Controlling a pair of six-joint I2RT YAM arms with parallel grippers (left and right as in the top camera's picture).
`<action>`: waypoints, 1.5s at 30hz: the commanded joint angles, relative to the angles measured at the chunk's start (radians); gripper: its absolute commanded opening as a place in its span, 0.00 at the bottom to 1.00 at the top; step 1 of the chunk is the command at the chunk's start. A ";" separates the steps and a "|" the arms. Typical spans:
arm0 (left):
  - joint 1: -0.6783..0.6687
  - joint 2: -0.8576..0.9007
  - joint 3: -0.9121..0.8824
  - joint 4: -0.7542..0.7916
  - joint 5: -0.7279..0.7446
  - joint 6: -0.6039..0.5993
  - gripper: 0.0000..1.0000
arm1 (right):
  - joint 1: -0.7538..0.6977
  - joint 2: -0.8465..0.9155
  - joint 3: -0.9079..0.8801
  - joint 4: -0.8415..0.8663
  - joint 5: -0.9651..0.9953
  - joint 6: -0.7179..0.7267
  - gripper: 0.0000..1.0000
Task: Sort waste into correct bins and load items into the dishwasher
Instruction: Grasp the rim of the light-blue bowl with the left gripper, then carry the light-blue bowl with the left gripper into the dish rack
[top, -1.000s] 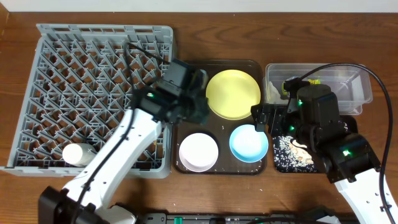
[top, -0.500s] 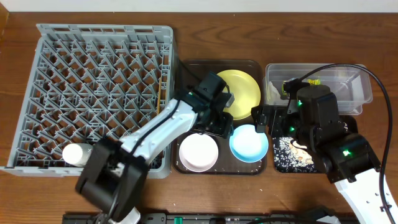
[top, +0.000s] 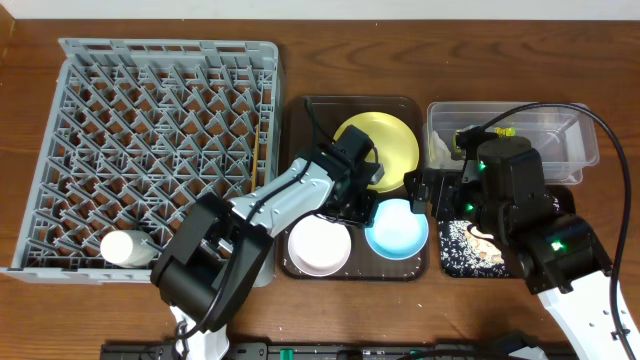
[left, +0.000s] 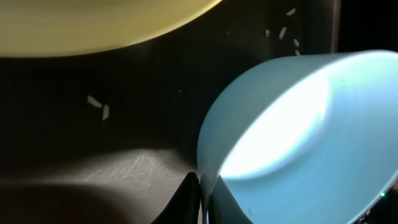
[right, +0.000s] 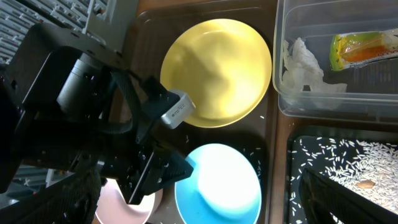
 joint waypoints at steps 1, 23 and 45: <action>0.029 -0.036 0.017 -0.024 -0.023 -0.051 0.08 | -0.013 0.002 0.013 -0.001 -0.001 0.001 0.99; 0.294 -0.669 0.031 -0.361 -1.433 -0.144 0.07 | -0.013 0.002 0.013 0.000 0.000 0.001 0.99; 0.291 -0.090 0.031 -0.192 -1.922 -0.068 0.08 | -0.013 0.002 0.013 -0.001 -0.001 0.001 0.99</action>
